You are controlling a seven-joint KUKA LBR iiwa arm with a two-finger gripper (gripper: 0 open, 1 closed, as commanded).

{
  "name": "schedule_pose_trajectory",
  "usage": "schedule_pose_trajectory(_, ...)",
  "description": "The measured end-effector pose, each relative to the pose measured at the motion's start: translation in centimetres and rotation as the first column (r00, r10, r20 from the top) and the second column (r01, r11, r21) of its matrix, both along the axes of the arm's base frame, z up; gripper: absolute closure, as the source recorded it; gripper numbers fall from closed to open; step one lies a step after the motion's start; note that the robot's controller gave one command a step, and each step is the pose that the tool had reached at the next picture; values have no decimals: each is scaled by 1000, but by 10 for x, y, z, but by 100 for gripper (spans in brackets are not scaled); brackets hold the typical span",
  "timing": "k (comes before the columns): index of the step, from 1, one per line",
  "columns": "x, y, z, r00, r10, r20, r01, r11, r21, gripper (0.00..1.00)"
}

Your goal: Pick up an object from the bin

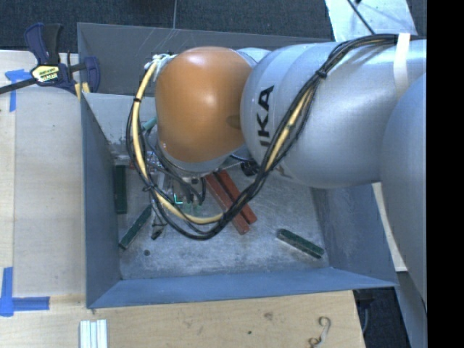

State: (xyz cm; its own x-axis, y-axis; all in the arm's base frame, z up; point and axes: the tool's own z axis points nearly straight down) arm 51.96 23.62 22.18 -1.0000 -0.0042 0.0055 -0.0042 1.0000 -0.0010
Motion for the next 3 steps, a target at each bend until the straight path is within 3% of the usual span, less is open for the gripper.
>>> schedule_pose_trajectory(1,29,8,-153,900,436,8,-436,900,2,0)
schedule_pose_trajectory(2,22,-6,-120,928,371,9,-371,928,1,0)
schedule_pose_trajectory(3,17,-8,-122,833,553,4,-553,833,1,0)
